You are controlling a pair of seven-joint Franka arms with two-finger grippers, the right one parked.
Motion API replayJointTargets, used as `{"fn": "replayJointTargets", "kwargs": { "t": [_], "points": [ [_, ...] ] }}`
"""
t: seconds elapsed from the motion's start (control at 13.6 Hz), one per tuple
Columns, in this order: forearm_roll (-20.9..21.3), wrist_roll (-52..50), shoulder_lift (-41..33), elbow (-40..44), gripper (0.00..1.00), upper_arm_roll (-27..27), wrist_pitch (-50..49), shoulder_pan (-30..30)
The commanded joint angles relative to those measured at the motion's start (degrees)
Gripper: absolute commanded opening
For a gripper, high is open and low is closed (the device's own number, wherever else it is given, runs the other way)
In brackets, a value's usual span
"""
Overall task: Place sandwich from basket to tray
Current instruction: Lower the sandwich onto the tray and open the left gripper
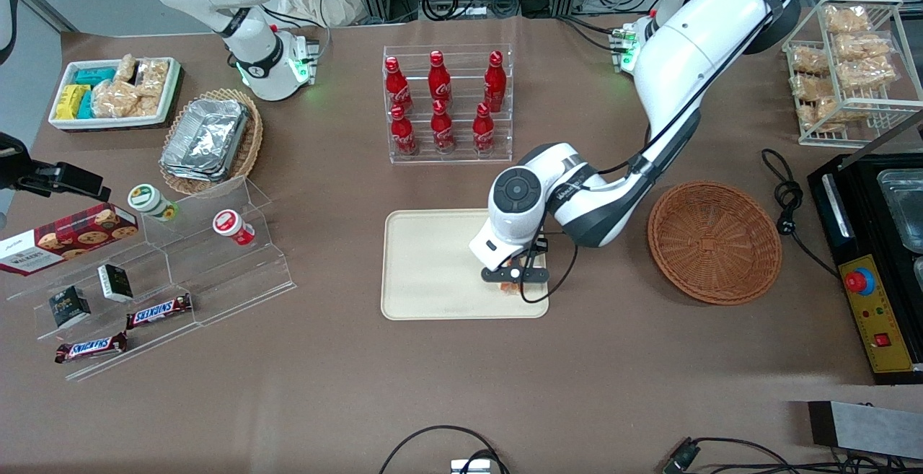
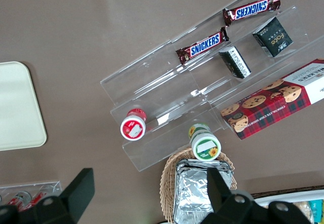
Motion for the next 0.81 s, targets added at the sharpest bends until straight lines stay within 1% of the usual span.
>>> {"fn": "replayJointTargets", "kwargs": {
  "t": [0.0,0.15,0.22,0.29,0.37,0.52,0.74],
  "points": [
    [2.8,-2.7,2.1,2.4,0.00,0.5,0.6,-1.8],
    [2.9,-3.0,2.4,2.4,0.00,0.5,0.7,-1.9],
    [2.9,-2.9,2.5,2.4,0.15,0.8,0.7,-1.9],
    [2.9,-3.1,2.5,2.4,0.28,0.9,0.7,-1.9],
    [3.4,-3.1,2.5,2.5,0.99,1.0,0.7,-2.2],
    [4.6,-4.5,2.5,2.5,1.00,1.7,1.0,-2.7],
    [4.8,-3.9,2.5,2.8,1.00,1.7,1.0,-2.7]
  ]
}}
